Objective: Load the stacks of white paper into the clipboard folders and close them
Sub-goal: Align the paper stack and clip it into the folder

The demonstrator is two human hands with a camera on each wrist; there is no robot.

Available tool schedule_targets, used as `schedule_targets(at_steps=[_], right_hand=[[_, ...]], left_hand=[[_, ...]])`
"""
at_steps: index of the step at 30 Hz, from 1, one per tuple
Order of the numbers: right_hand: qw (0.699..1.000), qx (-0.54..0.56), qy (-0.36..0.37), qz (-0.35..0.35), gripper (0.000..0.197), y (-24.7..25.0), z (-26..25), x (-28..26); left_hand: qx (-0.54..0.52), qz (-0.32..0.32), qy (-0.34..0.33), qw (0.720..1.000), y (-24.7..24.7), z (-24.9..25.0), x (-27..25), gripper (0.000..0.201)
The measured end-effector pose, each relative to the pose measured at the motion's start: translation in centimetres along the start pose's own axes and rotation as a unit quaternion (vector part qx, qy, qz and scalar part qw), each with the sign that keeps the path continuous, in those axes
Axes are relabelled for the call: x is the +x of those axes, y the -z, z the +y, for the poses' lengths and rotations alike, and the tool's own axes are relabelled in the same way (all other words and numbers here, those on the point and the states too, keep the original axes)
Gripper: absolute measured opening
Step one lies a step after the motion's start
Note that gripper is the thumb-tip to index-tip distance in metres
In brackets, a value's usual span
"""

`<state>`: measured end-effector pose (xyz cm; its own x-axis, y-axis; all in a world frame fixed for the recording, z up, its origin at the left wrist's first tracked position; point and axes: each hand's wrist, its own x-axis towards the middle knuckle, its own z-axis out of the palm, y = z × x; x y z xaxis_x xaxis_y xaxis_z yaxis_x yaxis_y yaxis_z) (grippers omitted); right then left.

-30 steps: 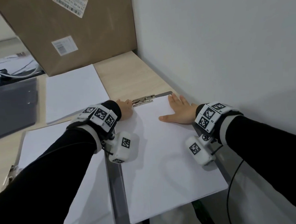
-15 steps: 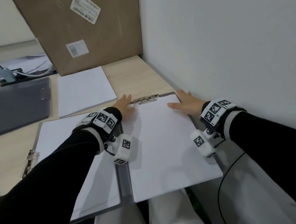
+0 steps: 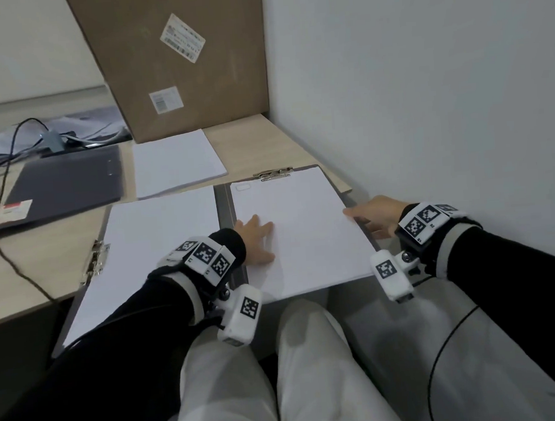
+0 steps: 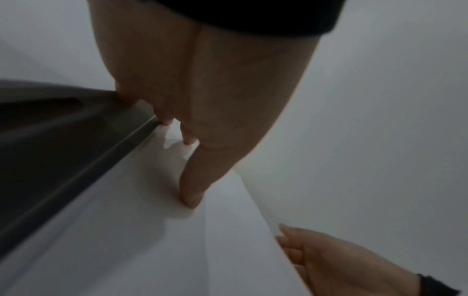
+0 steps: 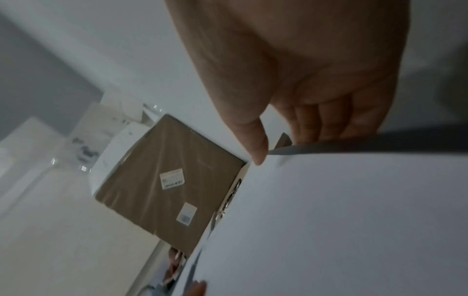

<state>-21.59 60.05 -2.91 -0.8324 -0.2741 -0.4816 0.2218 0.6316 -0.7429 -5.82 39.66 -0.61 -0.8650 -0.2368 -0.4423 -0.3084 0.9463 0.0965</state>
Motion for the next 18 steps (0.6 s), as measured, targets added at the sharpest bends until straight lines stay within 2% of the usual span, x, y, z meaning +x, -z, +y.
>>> schedule_targets(at_steps=[2, 5, 6, 9, 12, 15, 18], right_hand=[[0.999, 0.02, 0.025, -0.029, 0.06, 0.2, 0.0, -0.4], [0.991, 0.071, 0.083, -0.081, 0.02, -0.2, -0.9, -3.6], [0.989, 0.075, 0.093, -0.086, 0.023, -0.2, -0.9, -4.1], [0.987, 0.069, 0.128, -0.066, 0.061, -0.1, -0.5, -4.2], [0.98, 0.101, 0.161, -0.053, 0.058, 0.8, -0.7, -4.3], [0.976, 0.122, 0.18, -0.031, 0.059, 2.2, -1.6, -4.1], [0.974, 0.13, 0.185, -0.005, 0.058, 3.5, -2.7, -3.7]], left_hand=[[0.017, 0.012, 0.002, 1.0, -0.6, -0.1, 0.1, 0.073], [0.022, 0.022, 0.007, 0.999, -1.0, 0.1, 0.1, 0.075], [0.025, 0.027, 0.009, 0.999, -1.1, 0.2, 0.1, 0.075], [0.0, 0.045, 0.006, 0.999, -1.2, 0.3, -0.2, 0.077], [-0.101, 0.065, -0.022, 0.992, -0.3, 0.0, -1.1, 0.079], [-0.206, 0.119, -0.045, 0.97, 0.9, -0.8, -2.1, 0.074], [-0.294, 0.2, -0.008, 0.934, 1.7, -2.6, -2.3, 0.065]])
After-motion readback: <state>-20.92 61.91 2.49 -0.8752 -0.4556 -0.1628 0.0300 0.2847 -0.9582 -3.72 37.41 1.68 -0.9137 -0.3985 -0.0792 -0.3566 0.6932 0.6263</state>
